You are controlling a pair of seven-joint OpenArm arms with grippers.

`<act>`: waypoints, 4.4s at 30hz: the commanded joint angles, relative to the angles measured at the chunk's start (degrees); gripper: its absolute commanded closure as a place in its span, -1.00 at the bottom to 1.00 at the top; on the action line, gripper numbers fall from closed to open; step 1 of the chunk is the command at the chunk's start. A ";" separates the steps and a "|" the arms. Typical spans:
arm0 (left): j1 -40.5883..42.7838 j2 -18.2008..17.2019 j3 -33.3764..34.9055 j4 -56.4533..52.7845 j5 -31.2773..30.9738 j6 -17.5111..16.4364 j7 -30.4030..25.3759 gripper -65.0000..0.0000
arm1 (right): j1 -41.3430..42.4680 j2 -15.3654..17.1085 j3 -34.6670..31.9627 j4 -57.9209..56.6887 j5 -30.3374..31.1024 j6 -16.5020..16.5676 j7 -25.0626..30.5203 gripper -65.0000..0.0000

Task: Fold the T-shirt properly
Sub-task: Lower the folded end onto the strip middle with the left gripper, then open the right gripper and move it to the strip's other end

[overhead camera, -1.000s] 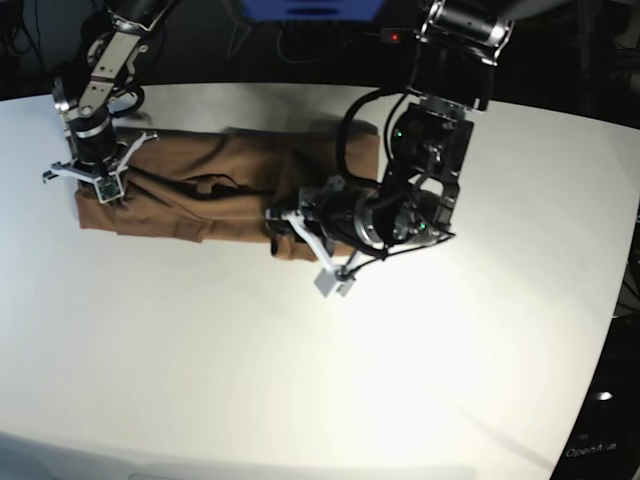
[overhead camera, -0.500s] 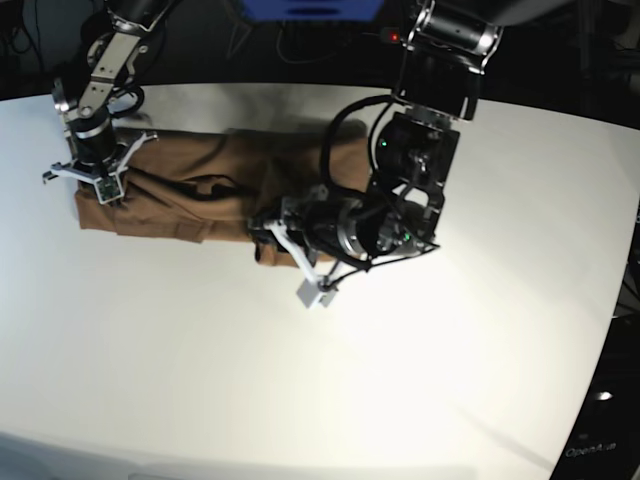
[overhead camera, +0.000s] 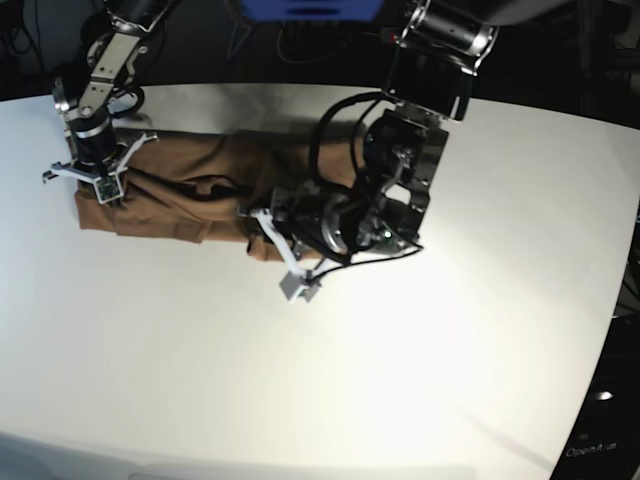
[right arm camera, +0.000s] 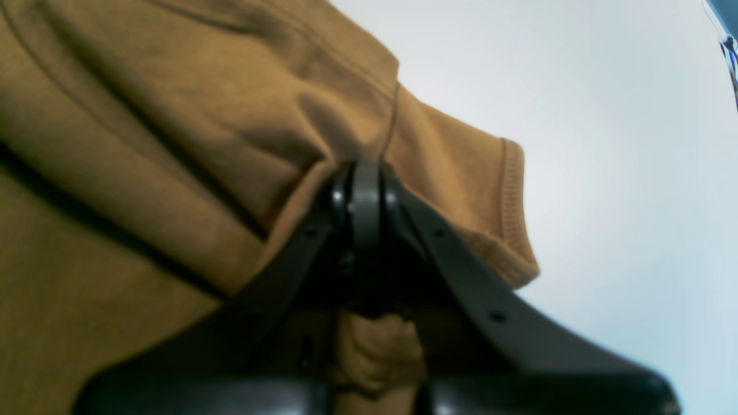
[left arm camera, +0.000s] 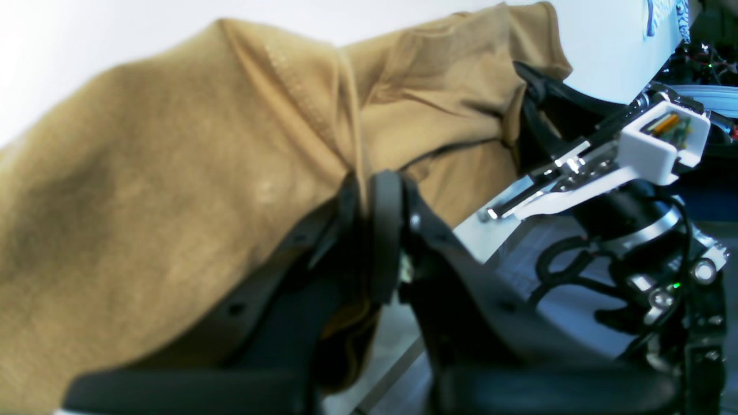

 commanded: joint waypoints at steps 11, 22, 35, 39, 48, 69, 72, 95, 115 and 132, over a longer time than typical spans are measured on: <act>-0.79 -0.49 3.44 -4.03 -1.05 -0.33 -0.19 0.90 | -0.92 -0.47 -0.08 -1.83 -4.80 3.97 -7.41 0.99; -1.67 -0.67 3.53 -4.73 -0.96 -0.24 -0.19 0.88 | -0.92 -0.47 -0.08 -1.83 -4.80 3.97 -7.41 0.98; -1.32 -0.31 3.44 -2.18 -1.67 -0.59 -1.33 -0.28 | -1.27 -0.47 -0.08 -1.83 -4.80 3.97 -7.41 0.98; -0.70 -0.75 3.26 0.37 -6.41 -0.77 -4.59 -0.27 | -1.36 -0.47 -0.08 -1.83 -4.80 3.97 -7.41 0.98; -0.88 -6.03 3.44 0.45 -22.77 -0.77 -9.68 -0.27 | -1.45 -0.47 -0.08 -1.83 -4.89 3.97 -7.41 0.98; -0.97 -12.09 3.53 -0.34 -23.73 -0.33 -12.15 0.89 | -1.45 -0.56 -0.08 -1.83 -4.80 3.97 -7.41 0.98; -0.88 -10.86 3.70 -0.42 -20.39 -0.33 -12.15 0.89 | -1.45 -0.47 -0.08 -1.83 -4.80 3.97 -7.41 0.98; -0.62 -5.24 3.88 -7.02 -0.79 -0.77 -14.61 0.89 | -1.54 -0.47 0.45 6.61 -4.89 3.97 -7.76 0.99; -0.70 -4.97 3.88 -14.84 0.71 -4.99 -20.59 0.89 | -0.40 -0.38 1.85 22.96 -4.54 3.97 -7.76 0.97; 4.57 -9.72 3.53 -14.84 0.53 -4.99 -20.67 0.89 | 12.70 6.65 8.80 14.96 6.37 3.97 -23.67 0.21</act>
